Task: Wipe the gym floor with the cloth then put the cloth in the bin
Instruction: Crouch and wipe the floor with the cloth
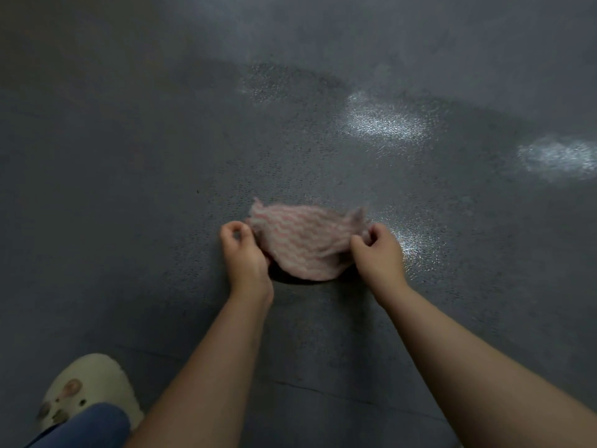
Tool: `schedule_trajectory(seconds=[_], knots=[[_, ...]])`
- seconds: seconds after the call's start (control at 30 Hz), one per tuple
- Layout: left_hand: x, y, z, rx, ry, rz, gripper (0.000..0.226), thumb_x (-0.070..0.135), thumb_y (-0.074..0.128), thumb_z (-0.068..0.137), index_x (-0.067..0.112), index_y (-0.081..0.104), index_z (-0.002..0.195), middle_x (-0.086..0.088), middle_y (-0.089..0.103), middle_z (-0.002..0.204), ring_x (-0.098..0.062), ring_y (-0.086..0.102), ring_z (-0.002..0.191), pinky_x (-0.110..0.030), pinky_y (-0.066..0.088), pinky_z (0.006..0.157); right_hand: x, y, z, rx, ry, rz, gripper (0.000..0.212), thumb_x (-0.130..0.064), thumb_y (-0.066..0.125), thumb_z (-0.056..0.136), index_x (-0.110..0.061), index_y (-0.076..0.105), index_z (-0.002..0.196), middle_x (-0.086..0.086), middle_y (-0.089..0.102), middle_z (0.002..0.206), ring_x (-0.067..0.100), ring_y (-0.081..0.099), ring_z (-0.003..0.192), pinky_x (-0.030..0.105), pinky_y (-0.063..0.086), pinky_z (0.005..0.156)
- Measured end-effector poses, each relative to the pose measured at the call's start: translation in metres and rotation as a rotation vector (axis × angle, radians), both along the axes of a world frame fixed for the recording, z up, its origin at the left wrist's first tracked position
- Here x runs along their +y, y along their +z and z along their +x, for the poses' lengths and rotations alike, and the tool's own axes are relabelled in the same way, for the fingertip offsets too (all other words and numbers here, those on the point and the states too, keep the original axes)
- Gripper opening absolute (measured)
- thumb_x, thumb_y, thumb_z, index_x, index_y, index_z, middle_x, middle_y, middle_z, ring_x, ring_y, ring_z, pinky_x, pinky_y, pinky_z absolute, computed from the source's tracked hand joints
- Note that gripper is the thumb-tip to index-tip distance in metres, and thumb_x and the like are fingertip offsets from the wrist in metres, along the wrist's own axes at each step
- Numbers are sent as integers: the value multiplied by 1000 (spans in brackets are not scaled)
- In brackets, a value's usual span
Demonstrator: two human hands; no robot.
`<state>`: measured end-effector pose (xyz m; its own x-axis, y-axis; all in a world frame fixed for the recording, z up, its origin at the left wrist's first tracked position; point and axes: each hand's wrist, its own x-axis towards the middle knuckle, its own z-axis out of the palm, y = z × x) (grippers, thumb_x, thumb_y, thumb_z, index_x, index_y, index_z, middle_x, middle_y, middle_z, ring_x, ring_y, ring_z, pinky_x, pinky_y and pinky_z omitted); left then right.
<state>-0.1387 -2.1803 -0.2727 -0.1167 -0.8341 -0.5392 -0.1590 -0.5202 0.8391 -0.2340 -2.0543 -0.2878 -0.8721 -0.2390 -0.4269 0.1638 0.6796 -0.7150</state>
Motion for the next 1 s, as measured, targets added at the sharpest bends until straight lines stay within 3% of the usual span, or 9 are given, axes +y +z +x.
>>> schedule_trajectory(seconds=[0.13, 0.27, 0.4, 0.5, 0.6, 0.73, 0.8, 0.93, 1.0], knots=[[-13, 3, 15, 91, 160, 92, 28, 9, 29, 103, 21, 40, 80, 1, 50, 86, -9, 52, 71, -26, 47, 63, 2, 8, 9, 118, -37, -57, 28, -1, 57, 78, -18, 38, 67, -6, 42, 60, 11, 39, 55, 17, 31, 52], [1, -8, 32, -49, 107, -4, 29, 6, 34, 100, 23, 41, 78, 2, 45, 79, -13, 46, 72, -29, 42, 69, 15, -8, 21, 53, -43, 121, 11, -7, 56, 84, -16, 50, 84, 0, 56, 78, 27, 58, 81, 31, 41, 70], [33, 6, 21, -135, -417, -370, 19, 16, 44, 97, 26, 44, 82, 3, 54, 83, -9, 50, 71, -22, 41, 63, 24, -12, 22, 56, -88, 163, 8, -11, 54, 87, -19, 53, 89, 5, 63, 93, 28, 60, 90, 32, 42, 73], [54, 8, 15, -244, -1093, -542, 35, 45, 40, 88, 25, 57, 112, -3, 60, 121, -20, 58, 104, -28, 44, 86, 25, -6, 16, 128, -155, 181, 11, -11, 53, 87, -14, 55, 98, 8, 61, 105, 27, 56, 96, 28, 34, 70], [44, 4, 18, -424, -1196, -656, 43, 30, 49, 93, 9, 51, 130, -11, 40, 146, -28, 39, 132, -32, 30, 107, 23, -4, 10, 249, -212, 174, 23, -6, 52, 86, -8, 56, 109, 10, 54, 114, 29, 54, 101, 31, 38, 80], [6, -1, 34, -935, -1320, -556, 80, 22, 61, 89, 24, 10, 151, -9, -7, 159, -28, -3, 146, -42, 8, 117, 2, -5, 24, 484, 279, 70, 21, -13, 51, 85, -2, 63, 99, 17, 59, 107, 36, 56, 99, 30, 36, 89], [-17, -2, 41, -1145, -1353, -510, 93, 21, 64, 86, 28, -2, 151, -13, -14, 157, -31, -8, 145, -45, 6, 118, -6, -10, 40, 449, 657, 198, 55, -44, 33, 87, -9, 61, 119, 19, 51, 133, 39, 47, 123, 38, 31, 106], [-37, -8, 49, -1280, -1384, -358, 115, 32, 76, 77, 30, -14, 149, -10, -20, 157, -31, -9, 145, -48, 5, 117, -7, -32, 61, 322, 916, 504, 88, -71, -1, 72, -32, 4, 151, 0, -10, 159, 29, -22, 141, 55, -16, 108], [-36, -11, 52, -1237, -1387, -320, 121, 35, 80, 72, 30, -13, 150, -5, -22, 157, -29, -9, 146, -47, 10, 117, -8, -40, 60, 404, 940, 522, 82, -69, 12, 78, -30, 16, 150, 3, 5, 159, 34, -6, 144, 60, -7, 106]])
